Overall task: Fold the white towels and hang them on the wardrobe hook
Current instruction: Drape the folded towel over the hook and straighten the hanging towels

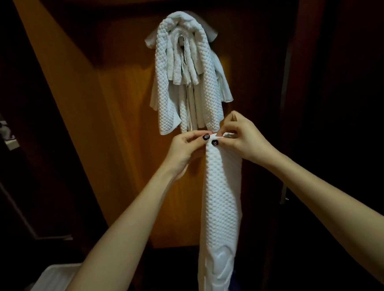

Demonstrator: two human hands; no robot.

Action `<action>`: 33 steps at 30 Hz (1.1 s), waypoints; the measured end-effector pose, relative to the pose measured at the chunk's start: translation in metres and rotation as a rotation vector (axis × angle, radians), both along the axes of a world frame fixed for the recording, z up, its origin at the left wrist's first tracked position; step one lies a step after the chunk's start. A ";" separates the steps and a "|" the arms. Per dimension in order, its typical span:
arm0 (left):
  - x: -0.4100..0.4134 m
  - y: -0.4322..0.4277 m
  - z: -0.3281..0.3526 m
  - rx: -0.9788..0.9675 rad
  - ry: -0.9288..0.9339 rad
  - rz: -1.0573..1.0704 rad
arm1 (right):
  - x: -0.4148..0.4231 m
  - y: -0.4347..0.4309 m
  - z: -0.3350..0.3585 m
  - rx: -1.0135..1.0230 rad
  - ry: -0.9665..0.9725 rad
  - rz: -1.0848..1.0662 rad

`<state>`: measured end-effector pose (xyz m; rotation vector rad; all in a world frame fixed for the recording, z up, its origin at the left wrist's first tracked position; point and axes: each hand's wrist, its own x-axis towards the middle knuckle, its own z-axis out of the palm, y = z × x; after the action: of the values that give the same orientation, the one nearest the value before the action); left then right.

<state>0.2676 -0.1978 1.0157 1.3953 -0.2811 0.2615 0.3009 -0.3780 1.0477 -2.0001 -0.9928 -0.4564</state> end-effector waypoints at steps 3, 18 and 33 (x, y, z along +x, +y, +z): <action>0.000 -0.001 -0.002 0.006 -0.048 -0.032 | 0.005 0.001 0.001 -0.027 -0.012 -0.016; 0.008 0.009 0.011 0.729 -0.423 0.271 | 0.022 -0.031 0.015 -0.272 -0.040 -0.054; 0.005 -0.007 0.011 0.455 -0.302 0.130 | 0.039 -0.026 0.042 -0.316 -0.273 -0.239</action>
<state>0.2727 -0.2046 1.0266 1.8277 -0.5239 0.5430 0.3403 -0.4044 1.0897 -2.4017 -1.0447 -0.7576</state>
